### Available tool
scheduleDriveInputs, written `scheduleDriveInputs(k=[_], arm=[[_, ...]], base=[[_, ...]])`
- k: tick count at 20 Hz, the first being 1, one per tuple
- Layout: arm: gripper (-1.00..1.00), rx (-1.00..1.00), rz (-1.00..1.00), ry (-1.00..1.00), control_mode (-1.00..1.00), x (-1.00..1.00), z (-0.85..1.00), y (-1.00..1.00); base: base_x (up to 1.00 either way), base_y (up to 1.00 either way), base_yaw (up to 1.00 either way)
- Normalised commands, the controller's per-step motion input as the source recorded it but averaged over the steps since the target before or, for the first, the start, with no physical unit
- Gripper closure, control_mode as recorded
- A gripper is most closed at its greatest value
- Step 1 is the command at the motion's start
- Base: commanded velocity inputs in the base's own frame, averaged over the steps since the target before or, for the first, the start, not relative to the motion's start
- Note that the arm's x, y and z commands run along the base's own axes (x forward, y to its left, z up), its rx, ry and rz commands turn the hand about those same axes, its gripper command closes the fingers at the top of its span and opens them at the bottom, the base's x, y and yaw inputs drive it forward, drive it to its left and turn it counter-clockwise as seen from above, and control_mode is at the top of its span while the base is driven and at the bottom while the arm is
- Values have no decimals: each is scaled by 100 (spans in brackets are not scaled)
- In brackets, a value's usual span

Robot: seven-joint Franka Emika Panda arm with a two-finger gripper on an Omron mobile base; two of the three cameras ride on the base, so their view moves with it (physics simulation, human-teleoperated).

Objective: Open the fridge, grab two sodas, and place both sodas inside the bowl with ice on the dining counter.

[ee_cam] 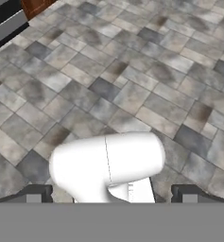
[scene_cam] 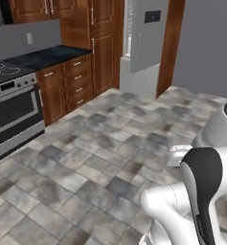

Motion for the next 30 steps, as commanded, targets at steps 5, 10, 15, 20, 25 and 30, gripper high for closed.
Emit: scheduleDriveInputs(k=[5, 10, 15, 20, 25, 30], arm=[[-100, 0, 0, 0, 100, 0, 0, 0], [-100, 0, 0, 0, 100, 0, 0, 0], [-100, 0, 0, 0, 100, 0, 0, 0], [-100, 0, 0, 0, 100, 0, 0, 0], [-100, 0, 0, 0, 100, 0, 0, 0], [-100, 0, 0, 0, 100, 0, 0, 0]], base=[[100, 50, -3], [100, 30, -6], [100, 31, -25], [92, 38, -34], [90, 47, -31], [97, 42, -18]])
